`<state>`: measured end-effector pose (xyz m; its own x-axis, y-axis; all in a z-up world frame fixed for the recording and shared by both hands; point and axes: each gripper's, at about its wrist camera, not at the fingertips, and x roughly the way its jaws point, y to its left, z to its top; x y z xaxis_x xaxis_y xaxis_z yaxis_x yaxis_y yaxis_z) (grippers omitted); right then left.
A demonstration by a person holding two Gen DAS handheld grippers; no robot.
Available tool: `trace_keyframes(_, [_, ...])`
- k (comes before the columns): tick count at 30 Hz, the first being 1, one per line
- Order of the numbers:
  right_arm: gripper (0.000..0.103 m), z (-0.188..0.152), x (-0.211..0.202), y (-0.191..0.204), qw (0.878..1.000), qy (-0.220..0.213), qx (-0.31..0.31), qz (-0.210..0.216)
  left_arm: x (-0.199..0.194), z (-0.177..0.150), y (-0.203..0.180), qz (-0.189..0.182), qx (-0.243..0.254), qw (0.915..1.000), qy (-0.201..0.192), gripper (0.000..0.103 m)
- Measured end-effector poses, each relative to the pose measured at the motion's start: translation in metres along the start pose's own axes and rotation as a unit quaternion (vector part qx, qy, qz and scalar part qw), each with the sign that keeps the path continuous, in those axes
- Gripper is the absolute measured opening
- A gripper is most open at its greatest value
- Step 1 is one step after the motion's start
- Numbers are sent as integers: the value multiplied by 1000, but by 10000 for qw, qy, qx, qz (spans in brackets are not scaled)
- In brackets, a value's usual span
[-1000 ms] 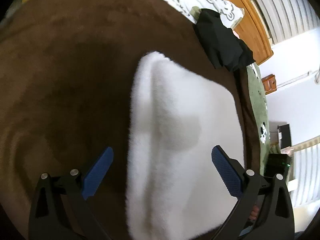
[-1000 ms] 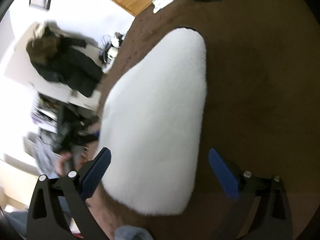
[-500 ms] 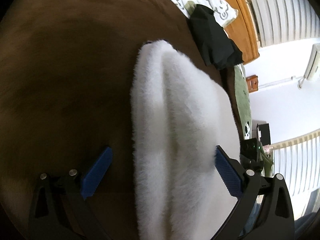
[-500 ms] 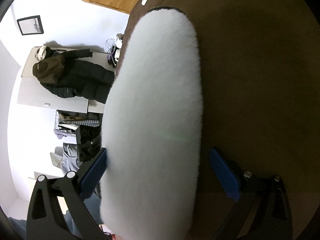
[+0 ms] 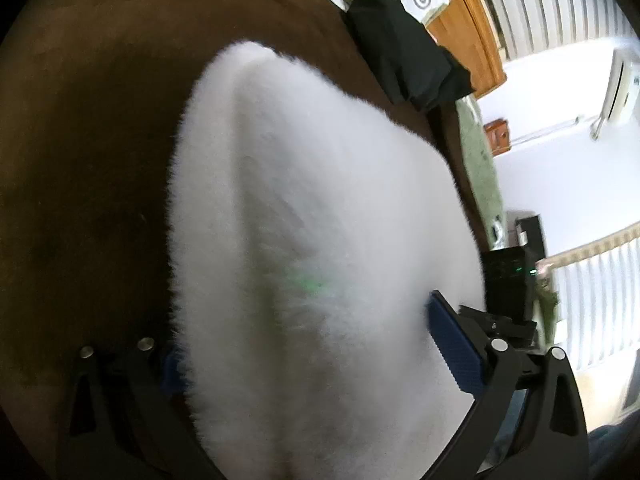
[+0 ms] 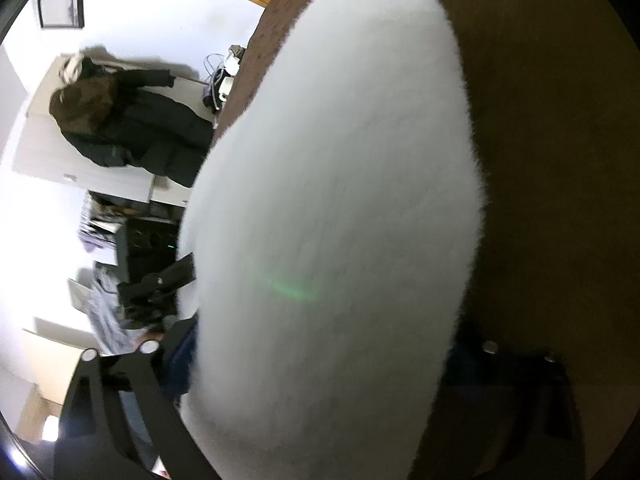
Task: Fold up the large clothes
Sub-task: 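Grasp the white bundle with the left tool while the right tool grasps it too, then lift the white bundle with both tools and carry it toward the green bed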
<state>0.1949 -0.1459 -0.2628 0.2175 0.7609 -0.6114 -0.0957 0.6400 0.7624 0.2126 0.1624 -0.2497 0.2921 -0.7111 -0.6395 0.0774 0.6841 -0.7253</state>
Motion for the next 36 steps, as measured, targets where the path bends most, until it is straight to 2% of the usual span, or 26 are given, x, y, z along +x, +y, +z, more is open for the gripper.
trace_keyframes(1, [86,-1,0,0,10000,-34,5,-33,1,0,-2,65,35,10000,9,94])
trace_keyframes(2, [82,-2,-2,0,9999,-75,10,-77,1,0,-3,102,25,9999,17,88])
trace_keyframes(3, [78,-3,-2,1,9999,-99,6,-120,0,0,-4,121,27,9999,18,69])
trace_keyframes(4, [75,-4,-4,3,9997,-138,-16,-205,1,-2,-6,-67,-9,10000,37,65])
trace_keyframes(9, [65,-3,-5,9,9994,-120,-139,-286,-3,-7,-20,204,182,9994,-219,56])
trace_keyframes(13, [60,-1,-6,14,9983,-144,-353,-438,-7,-8,-35,552,435,9970,-330,55])
trace_keyframes(22, [55,-4,-7,26,9969,-314,-532,-488,-18,-11,-43,928,709,9922,-441,51])
trace_keyframes(29, [54,-4,-9,48,9959,-482,-636,-426,-30,-16,-53,1024,729,9905,-558,48])
trace_keyframes(36, [54,-9,-35,65,9941,-627,-786,-414,-44,-22,-78,1070,827,9890,-608,48])
